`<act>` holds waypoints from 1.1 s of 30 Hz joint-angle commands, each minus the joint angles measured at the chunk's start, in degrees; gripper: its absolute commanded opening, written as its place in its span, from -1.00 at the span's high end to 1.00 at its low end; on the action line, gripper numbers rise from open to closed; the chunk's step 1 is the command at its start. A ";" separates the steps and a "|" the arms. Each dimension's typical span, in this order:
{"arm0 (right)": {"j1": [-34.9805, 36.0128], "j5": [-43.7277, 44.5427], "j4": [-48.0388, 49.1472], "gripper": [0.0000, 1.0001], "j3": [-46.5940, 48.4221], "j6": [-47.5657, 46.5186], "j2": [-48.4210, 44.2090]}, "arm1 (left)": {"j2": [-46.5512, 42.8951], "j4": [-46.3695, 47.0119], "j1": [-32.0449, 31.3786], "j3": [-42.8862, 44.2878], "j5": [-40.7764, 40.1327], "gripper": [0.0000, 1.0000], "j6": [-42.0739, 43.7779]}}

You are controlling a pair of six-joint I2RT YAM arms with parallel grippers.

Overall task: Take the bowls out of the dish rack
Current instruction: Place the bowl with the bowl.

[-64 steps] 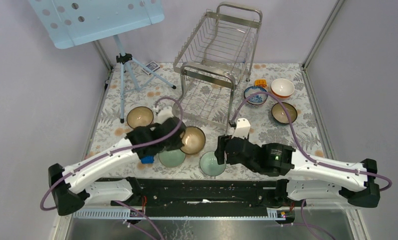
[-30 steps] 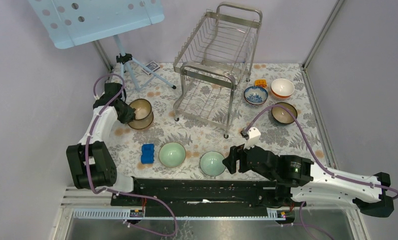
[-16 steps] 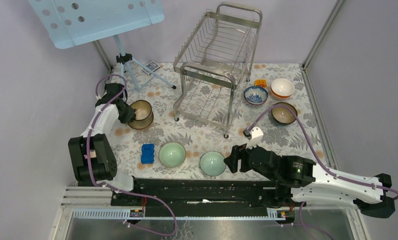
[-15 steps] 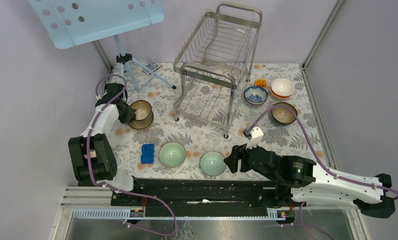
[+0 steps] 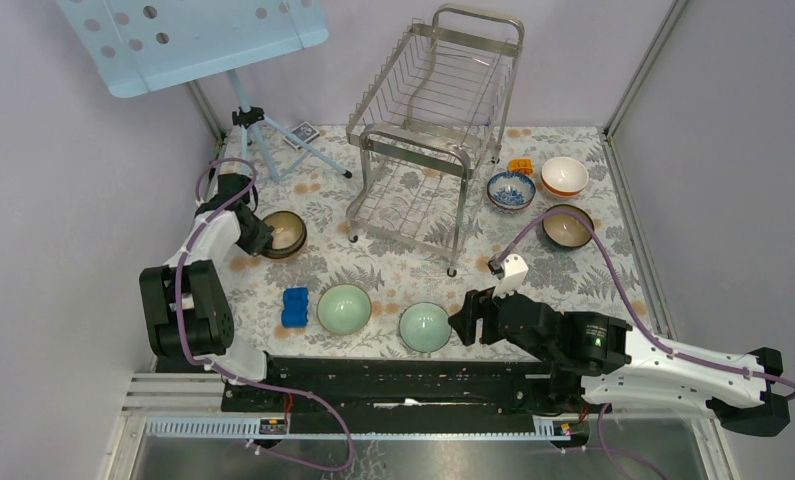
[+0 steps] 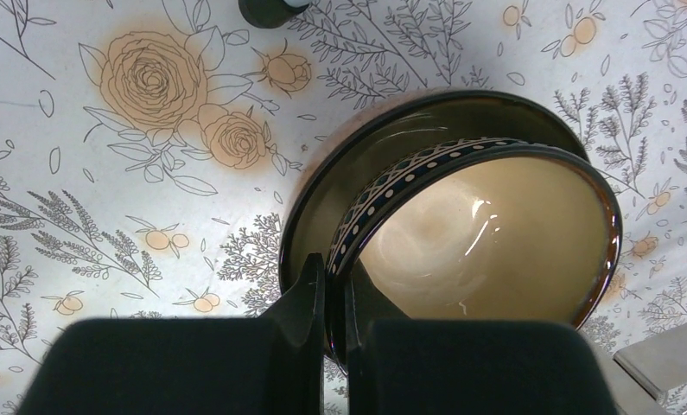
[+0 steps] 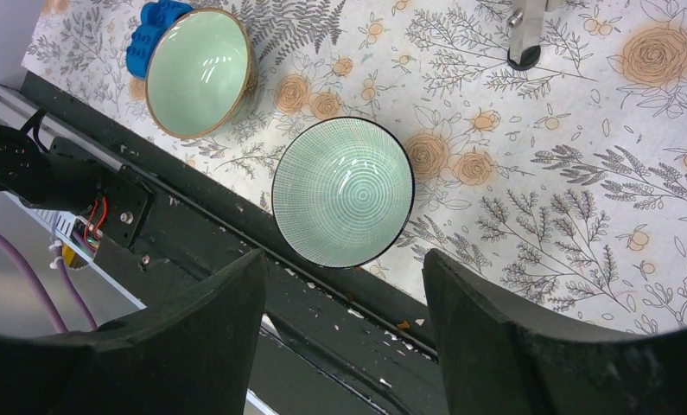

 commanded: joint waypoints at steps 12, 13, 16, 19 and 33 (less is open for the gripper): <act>-0.32 2.89 -0.11 -0.45 -0.34 1.26 -0.84 | -0.86 3.30 0.39 0.20 0.04 0.39 0.39; -0.32 2.94 -0.10 -0.45 -0.43 1.38 -0.82 | -0.89 3.20 0.43 0.27 0.21 0.30 0.49; -0.32 2.91 -0.20 -0.45 -0.45 1.46 -0.99 | -1.50 2.74 0.37 0.26 0.47 0.02 0.51; -0.32 2.92 -0.07 -0.46 -0.64 1.43 -1.04 | -2.49 2.04 0.41 0.48 0.37 -0.11 0.75; -0.32 2.46 0.92 -0.45 -1.47 1.74 -1.03 | -6.25 -1.53 0.38 2.67 -2.33 -0.19 3.03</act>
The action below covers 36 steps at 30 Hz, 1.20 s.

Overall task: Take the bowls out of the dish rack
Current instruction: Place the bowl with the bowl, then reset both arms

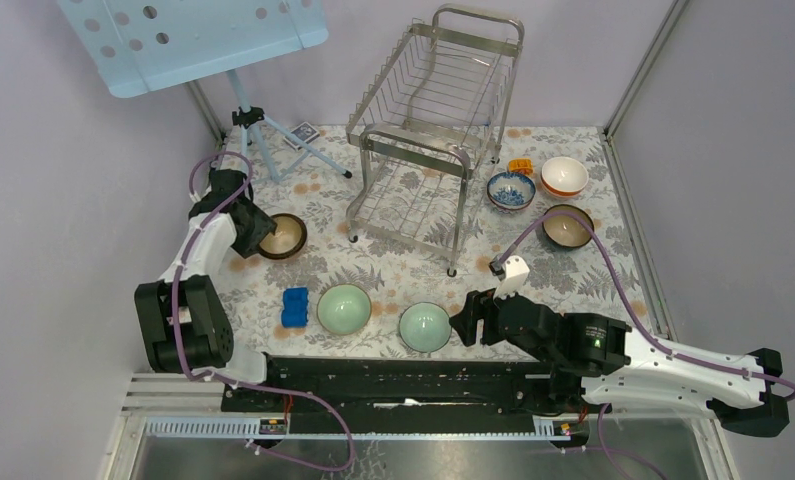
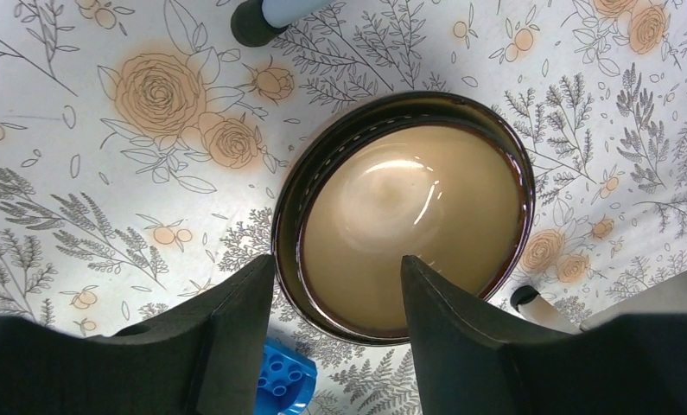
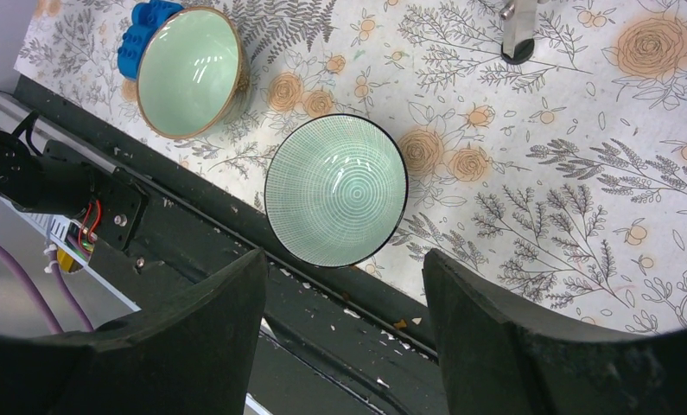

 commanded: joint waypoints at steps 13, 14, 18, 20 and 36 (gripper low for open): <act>-0.32 1.66 0.12 -0.45 -0.88 1.16 -1.21 | -4.35 -0.15 0.29 -0.38 -1.31 0.01 1.24; -0.32 1.71 -0.01 -0.45 -0.81 1.06 -1.29 | -5.03 -0.06 0.27 -0.30 -0.75 0.01 1.20; -0.32 2.15 -0.40 -0.46 0.22 -0.70 -1.73 | -11.02 1.23 -0.30 -0.39 2.56 -0.11 1.35; -0.30 2.89 -0.46 -0.47 0.94 -2.34 -2.05 | -15.39 1.79 -1.35 -0.31 3.24 -0.17 2.09; -0.32 23.22 0.64 -0.86 1.45 -12.68 -5.81 | -34.93 0.67 -35.83 -1.65 -19.90 -0.97 14.99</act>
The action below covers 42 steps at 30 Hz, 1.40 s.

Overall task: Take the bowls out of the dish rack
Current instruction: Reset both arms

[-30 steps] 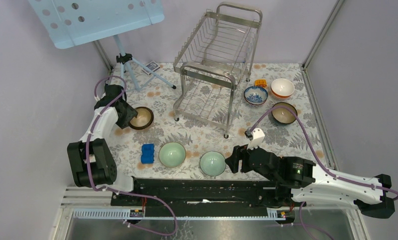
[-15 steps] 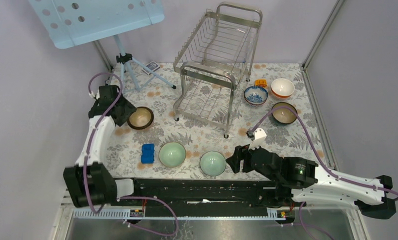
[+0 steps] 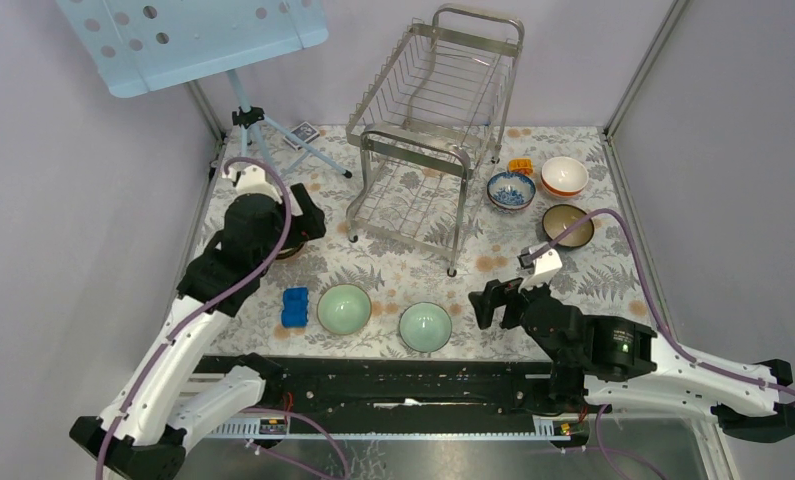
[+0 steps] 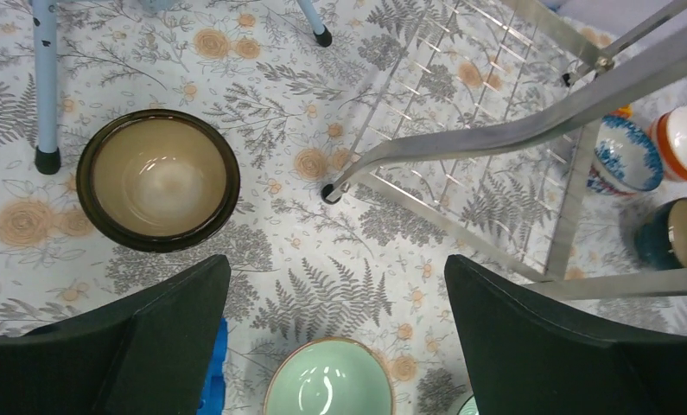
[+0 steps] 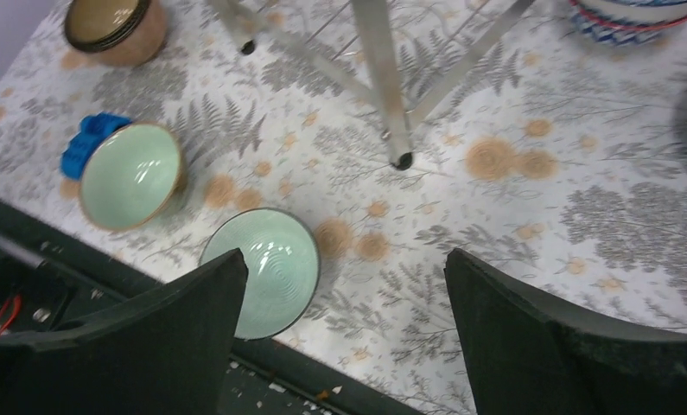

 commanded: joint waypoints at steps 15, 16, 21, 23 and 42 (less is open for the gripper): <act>-0.72 18.86 0.71 -0.99 7.74 -3.23 5.69 | -1.37 2.76 -18.15 -7.17 -16.87 -0.97 5.15; -1.13 17.46 1.02 -0.99 8.14 -3.50 6.74 | -1.80 3.53 -18.16 -8.25 -17.04 -0.98 4.97; -11.13 1.83 9.19 -0.93 8.22 -8.17 12.50 | -3.47 6.93 -18.12 -11.24 -12.72 -0.97 2.87; -17.95 -6.94 12.41 -0.89 7.54 -8.61 13.81 | -3.65 7.08 -18.15 -11.70 -11.26 -0.97 1.82; -28.81 -26.24 21.95 -0.68 -7.72 -1.80 14.64 | -9.54 2.90 -18.07 -16.56 -5.69 -0.97 -4.27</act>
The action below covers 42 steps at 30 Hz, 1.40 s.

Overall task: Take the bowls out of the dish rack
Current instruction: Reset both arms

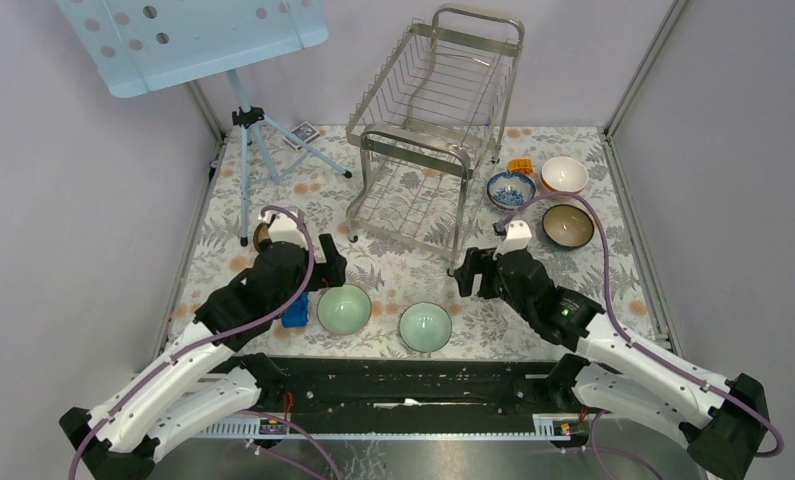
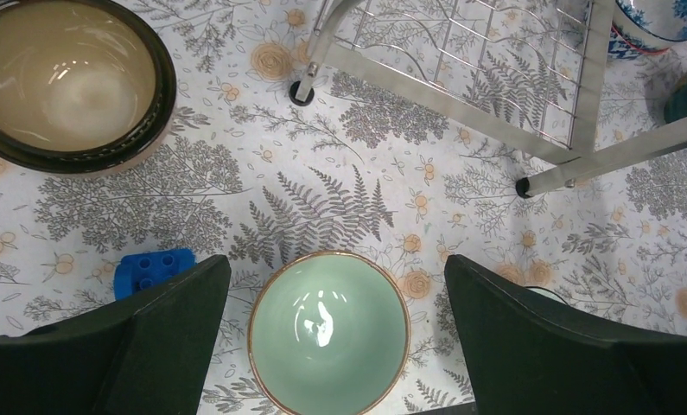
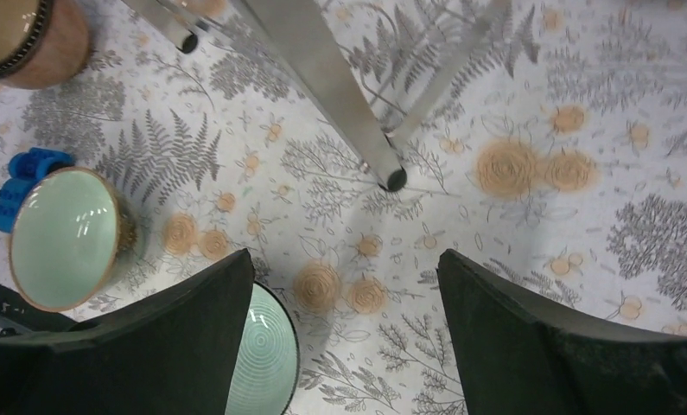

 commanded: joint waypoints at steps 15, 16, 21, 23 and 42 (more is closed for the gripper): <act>-2.70 -29.50 6.44 -0.19 -13.20 16.79 1.38 | 3.07 2.47 -0.10 -1.80 6.67 -0.97 -5.21; -2.70 -29.86 7.28 -0.17 -13.75 17.21 1.54 | 3.24 2.47 -0.14 -1.78 6.73 -0.98 -5.32; -2.32 -32.92 12.97 -0.12 -15.05 19.93 5.45 | 4.04 2.64 -0.11 -1.77 7.10 -0.98 -5.43; -1.99 -32.62 13.63 -0.12 -14.86 20.22 6.74 | 4.21 2.66 -0.11 -1.91 7.37 -0.97 -5.56; 2.56 -22.95 6.36 0.48 -5.49 22.13 16.98 | 4.78 0.90 -0.10 -1.62 6.26 -0.97 -6.67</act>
